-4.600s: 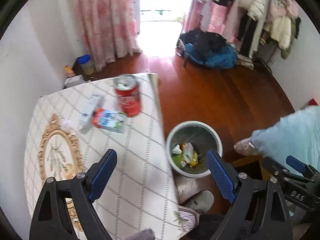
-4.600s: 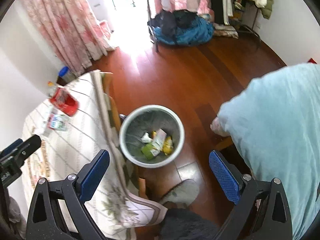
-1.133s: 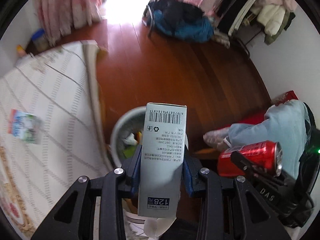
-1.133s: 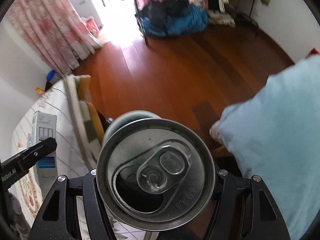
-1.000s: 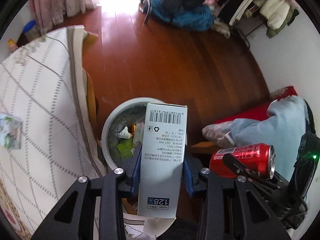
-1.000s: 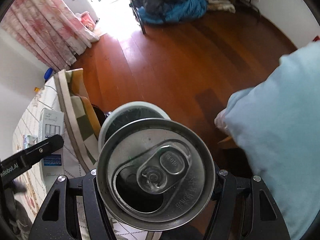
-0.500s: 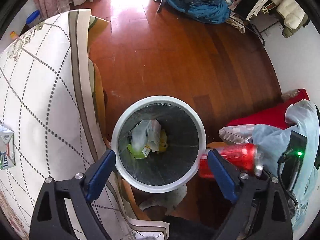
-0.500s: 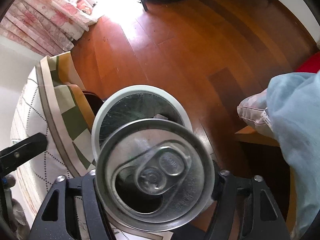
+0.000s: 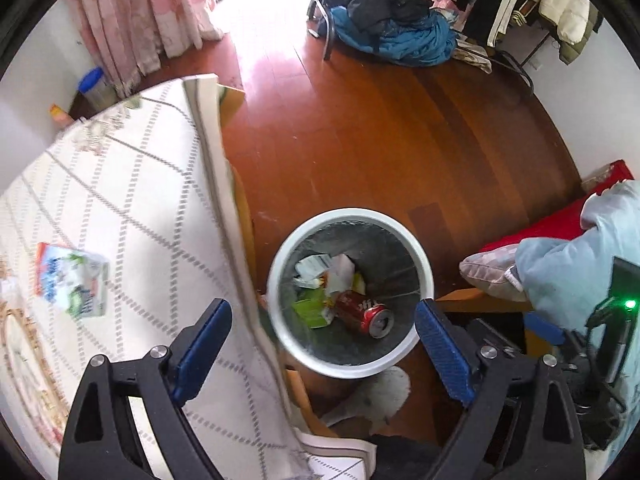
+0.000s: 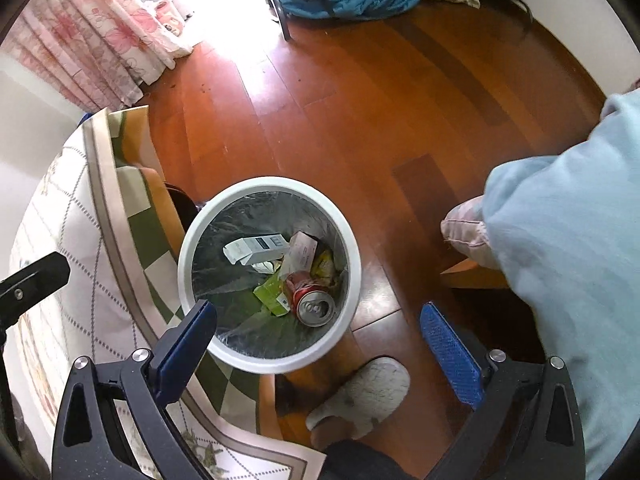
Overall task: Collect trash
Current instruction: 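Move both tools back over the table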
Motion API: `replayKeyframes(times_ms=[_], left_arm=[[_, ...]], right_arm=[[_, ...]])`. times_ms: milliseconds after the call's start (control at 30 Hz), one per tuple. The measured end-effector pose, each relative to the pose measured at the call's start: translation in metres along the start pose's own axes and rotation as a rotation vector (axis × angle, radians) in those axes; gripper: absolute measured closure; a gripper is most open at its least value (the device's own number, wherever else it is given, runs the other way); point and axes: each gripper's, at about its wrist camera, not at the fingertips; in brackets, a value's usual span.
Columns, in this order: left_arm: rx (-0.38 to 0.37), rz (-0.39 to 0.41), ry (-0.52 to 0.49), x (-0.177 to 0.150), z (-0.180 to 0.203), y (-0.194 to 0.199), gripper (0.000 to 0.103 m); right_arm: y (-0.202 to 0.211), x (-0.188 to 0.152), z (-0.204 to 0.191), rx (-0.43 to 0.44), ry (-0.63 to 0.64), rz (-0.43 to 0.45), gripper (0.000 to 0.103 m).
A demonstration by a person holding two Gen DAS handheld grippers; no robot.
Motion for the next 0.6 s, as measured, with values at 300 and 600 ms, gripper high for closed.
replayKeyframes(times_ms=[300, 600], left_arm=[[0.069, 0.088, -0.022, -0.029, 0.000, 0.051, 0.010], [0.088, 0.209, -0.012, -0.051, -0.002, 0.119, 0.010]], right_arm=[[0.064, -0.027, -0.014, -0.047, 0.043, 0.088, 0.000], [0.145, -0.054, -0.025, -0.040, 0.052, 0.199, 0.000]])
Point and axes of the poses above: each gripper's, at about its wrist camera, not at the fingertips, and y roughly against the way its jaws point, z to its right, x to its top, and after that the axes turned 5 degrees about z, right-handed
